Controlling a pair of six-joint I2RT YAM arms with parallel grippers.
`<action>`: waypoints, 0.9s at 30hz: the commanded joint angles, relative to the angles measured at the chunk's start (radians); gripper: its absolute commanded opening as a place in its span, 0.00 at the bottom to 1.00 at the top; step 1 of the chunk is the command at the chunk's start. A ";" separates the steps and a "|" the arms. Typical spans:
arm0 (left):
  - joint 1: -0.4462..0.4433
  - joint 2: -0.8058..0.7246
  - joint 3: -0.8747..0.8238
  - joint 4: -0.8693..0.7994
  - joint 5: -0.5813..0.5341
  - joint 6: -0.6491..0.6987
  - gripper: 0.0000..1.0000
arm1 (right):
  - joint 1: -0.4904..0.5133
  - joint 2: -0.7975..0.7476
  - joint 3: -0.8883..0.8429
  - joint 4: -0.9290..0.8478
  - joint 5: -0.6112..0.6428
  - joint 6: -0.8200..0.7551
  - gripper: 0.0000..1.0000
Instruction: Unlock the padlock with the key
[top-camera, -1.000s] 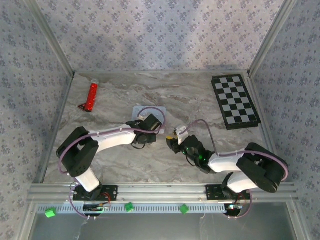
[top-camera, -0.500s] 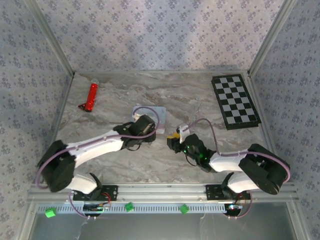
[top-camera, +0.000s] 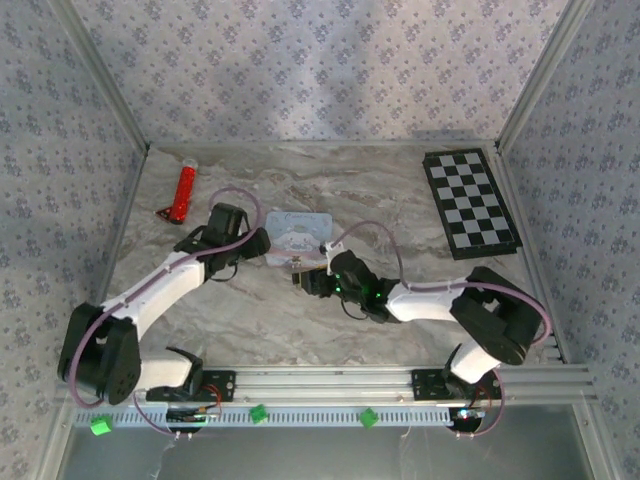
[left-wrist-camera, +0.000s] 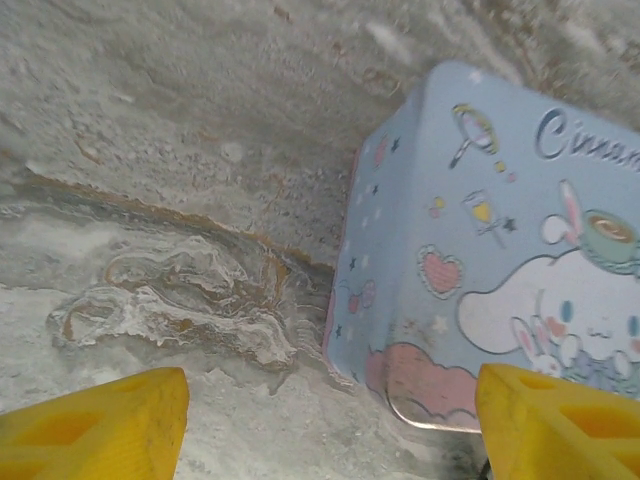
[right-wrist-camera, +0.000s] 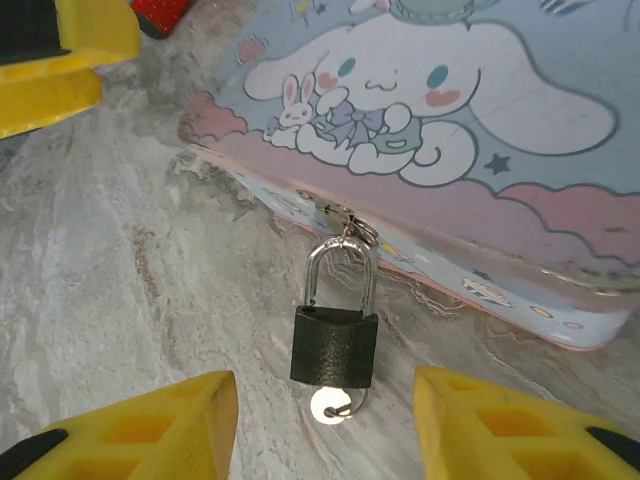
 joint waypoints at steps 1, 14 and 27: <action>0.013 0.030 0.012 0.047 0.076 0.028 0.76 | 0.019 0.054 0.080 -0.124 -0.021 0.031 0.51; -0.003 0.134 0.008 0.111 0.146 -0.001 0.73 | 0.056 0.227 0.322 -0.418 0.079 -0.016 0.49; -0.098 0.133 -0.003 0.115 0.095 -0.059 0.73 | 0.030 0.314 0.422 -0.535 0.129 0.004 0.44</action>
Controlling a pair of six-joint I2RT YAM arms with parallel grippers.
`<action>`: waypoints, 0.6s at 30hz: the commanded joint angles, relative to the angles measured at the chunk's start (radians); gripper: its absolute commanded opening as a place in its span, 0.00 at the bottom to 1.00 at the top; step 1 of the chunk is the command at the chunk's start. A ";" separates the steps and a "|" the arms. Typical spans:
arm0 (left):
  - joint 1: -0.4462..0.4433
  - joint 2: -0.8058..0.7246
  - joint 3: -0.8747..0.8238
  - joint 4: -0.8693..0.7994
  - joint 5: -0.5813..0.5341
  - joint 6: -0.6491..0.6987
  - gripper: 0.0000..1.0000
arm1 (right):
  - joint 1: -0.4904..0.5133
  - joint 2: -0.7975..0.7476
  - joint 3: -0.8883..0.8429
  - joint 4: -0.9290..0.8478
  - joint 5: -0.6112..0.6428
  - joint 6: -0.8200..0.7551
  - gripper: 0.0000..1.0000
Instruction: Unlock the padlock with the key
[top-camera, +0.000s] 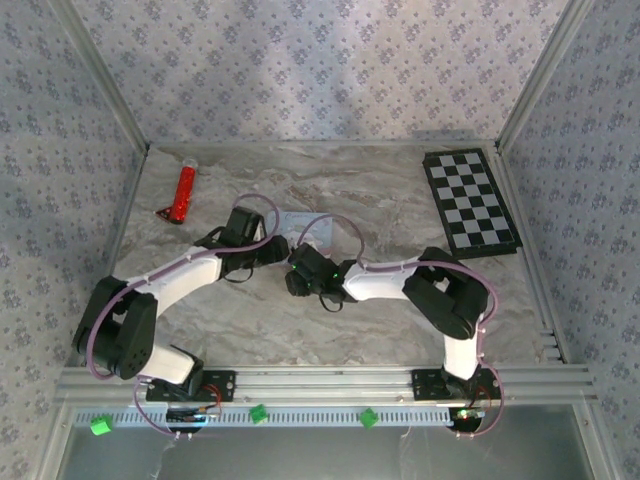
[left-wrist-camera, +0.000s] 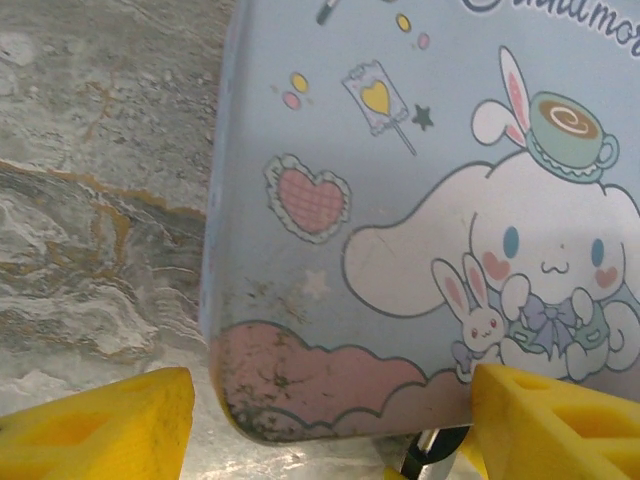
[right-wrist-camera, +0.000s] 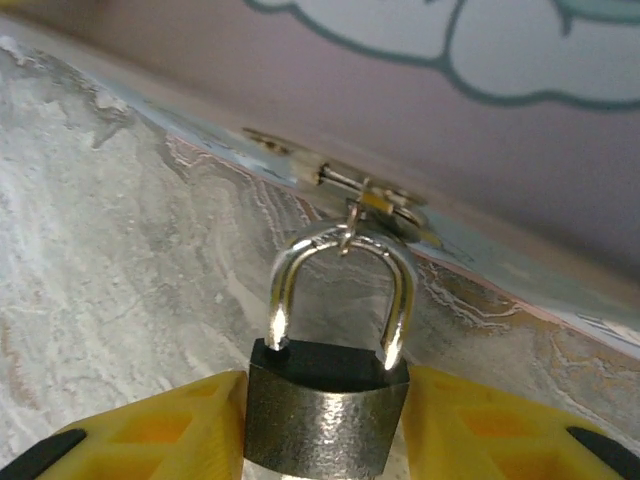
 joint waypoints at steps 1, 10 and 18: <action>-0.014 0.006 -0.003 0.014 -0.028 -0.026 0.73 | -0.017 0.028 0.039 -0.084 0.041 0.012 0.45; -0.014 -0.011 -0.010 -0.016 -0.083 -0.037 0.74 | 0.007 -0.030 0.031 -0.152 0.185 -0.030 0.56; 0.012 -0.038 -0.023 -0.007 -0.079 -0.048 0.74 | 0.042 -0.089 0.049 -0.162 0.224 -0.089 0.55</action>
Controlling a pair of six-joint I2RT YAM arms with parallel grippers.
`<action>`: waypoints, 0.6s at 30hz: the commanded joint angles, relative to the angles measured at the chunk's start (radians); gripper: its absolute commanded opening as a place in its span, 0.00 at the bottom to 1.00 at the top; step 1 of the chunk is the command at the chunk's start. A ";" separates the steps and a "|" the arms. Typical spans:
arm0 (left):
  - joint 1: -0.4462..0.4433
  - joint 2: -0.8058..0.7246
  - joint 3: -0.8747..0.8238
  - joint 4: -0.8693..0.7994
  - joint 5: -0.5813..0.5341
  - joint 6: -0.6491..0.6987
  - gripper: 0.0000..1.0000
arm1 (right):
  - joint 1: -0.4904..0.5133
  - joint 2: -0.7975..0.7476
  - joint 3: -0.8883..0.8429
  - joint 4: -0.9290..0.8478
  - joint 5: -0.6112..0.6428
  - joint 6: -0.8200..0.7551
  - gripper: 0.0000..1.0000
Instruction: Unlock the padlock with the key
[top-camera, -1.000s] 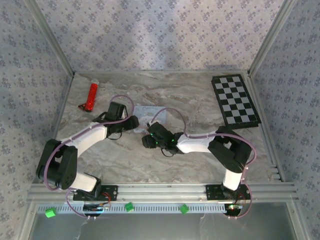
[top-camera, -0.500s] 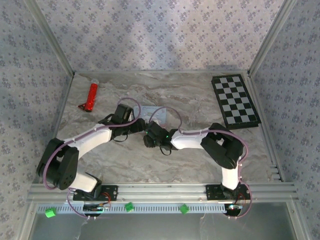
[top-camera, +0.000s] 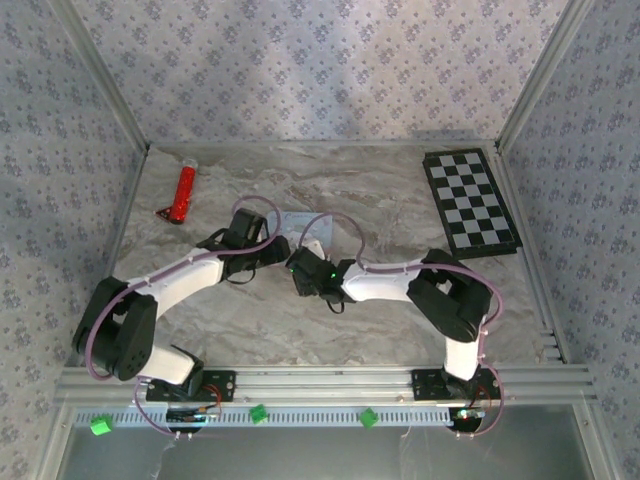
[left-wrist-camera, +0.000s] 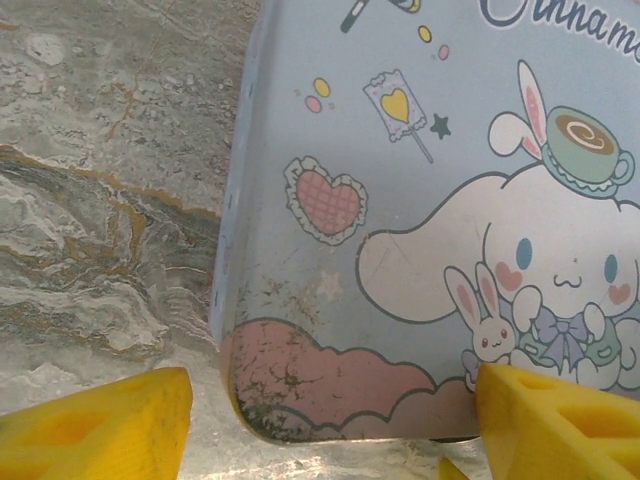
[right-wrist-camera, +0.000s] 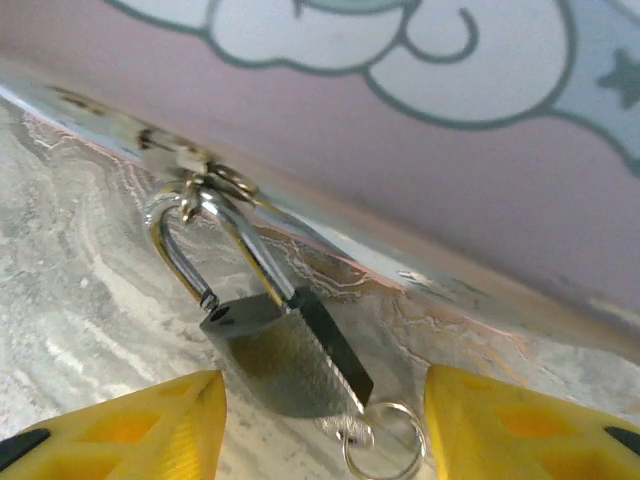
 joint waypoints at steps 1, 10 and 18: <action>0.024 -0.036 -0.012 -0.015 -0.025 -0.009 0.74 | 0.009 -0.058 0.027 -0.009 0.028 -0.049 0.55; 0.059 -0.071 -0.012 -0.033 -0.016 0.008 0.74 | -0.041 -0.067 0.021 0.015 -0.122 -0.094 0.54; 0.064 -0.066 -0.013 -0.031 -0.010 0.012 0.74 | -0.100 0.000 0.053 -0.010 -0.239 -0.145 0.54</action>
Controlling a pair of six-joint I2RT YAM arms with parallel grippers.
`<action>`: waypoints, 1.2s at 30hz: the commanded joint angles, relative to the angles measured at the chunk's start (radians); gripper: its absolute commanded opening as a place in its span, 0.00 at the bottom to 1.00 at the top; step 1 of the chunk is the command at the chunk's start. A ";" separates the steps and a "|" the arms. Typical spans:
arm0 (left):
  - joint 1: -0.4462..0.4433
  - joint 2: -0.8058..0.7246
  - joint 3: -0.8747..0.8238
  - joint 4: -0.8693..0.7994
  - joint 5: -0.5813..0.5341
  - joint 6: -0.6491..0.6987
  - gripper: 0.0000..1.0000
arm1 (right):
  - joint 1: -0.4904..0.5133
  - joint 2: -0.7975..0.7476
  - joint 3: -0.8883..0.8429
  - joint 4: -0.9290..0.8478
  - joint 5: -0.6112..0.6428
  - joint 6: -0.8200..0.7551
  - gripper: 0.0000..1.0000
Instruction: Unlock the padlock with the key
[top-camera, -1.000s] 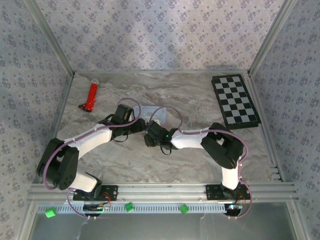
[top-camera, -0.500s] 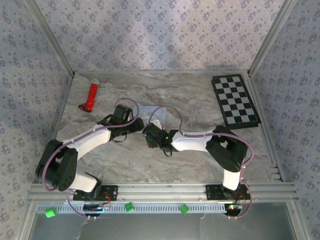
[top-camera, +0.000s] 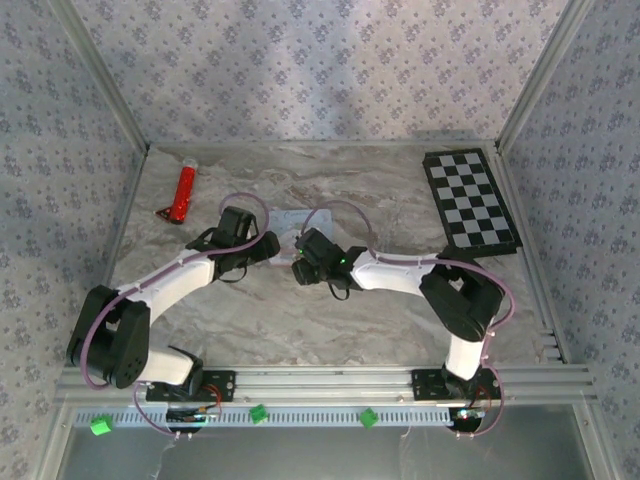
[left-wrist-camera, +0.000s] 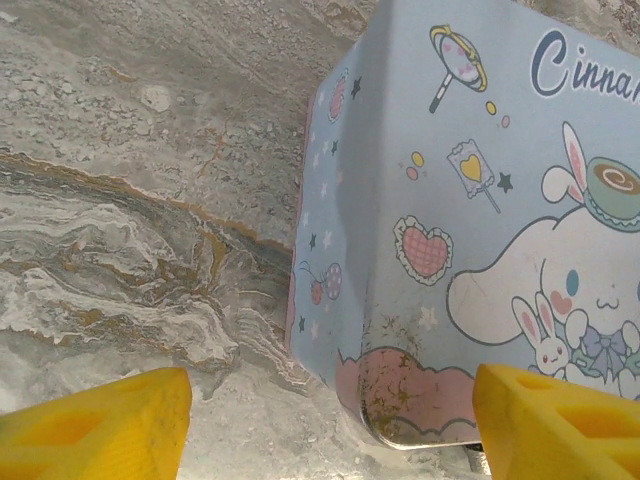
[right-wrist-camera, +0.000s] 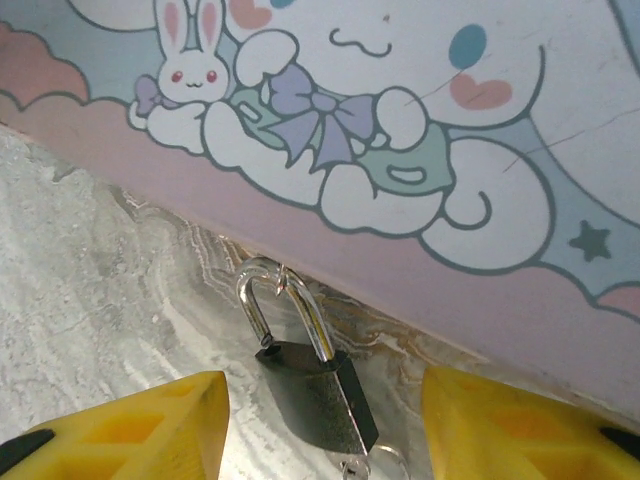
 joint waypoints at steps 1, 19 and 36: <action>0.005 -0.020 -0.004 -0.017 0.004 0.010 0.74 | -0.002 0.035 0.027 -0.026 -0.057 -0.037 0.54; -0.001 0.063 0.018 0.009 0.040 0.013 0.73 | -0.072 0.035 -0.072 0.080 -0.201 -0.021 0.37; -0.067 0.072 0.005 0.064 0.026 -0.094 0.70 | -0.033 -0.038 -0.113 0.092 -0.014 -0.032 0.07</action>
